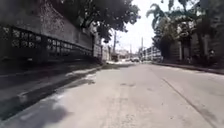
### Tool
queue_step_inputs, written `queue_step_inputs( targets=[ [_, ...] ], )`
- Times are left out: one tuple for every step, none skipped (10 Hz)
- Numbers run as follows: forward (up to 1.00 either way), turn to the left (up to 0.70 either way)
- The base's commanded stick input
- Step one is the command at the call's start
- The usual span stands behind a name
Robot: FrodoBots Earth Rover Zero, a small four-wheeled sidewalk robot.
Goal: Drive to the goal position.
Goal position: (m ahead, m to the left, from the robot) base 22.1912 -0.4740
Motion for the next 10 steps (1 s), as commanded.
queue_step_inputs(
  targets=[
    [1.0,0.01],
    [1.0,0.01],
    [1.0,0.01],
    [1.0,0.01],
    [1.0,0.01],
    [1.0,-0.33],
    [1.0,-0.39],
    [1.0,-0.08],
    [1.0,0.01],
    [1.0,0.01]
  ],
)
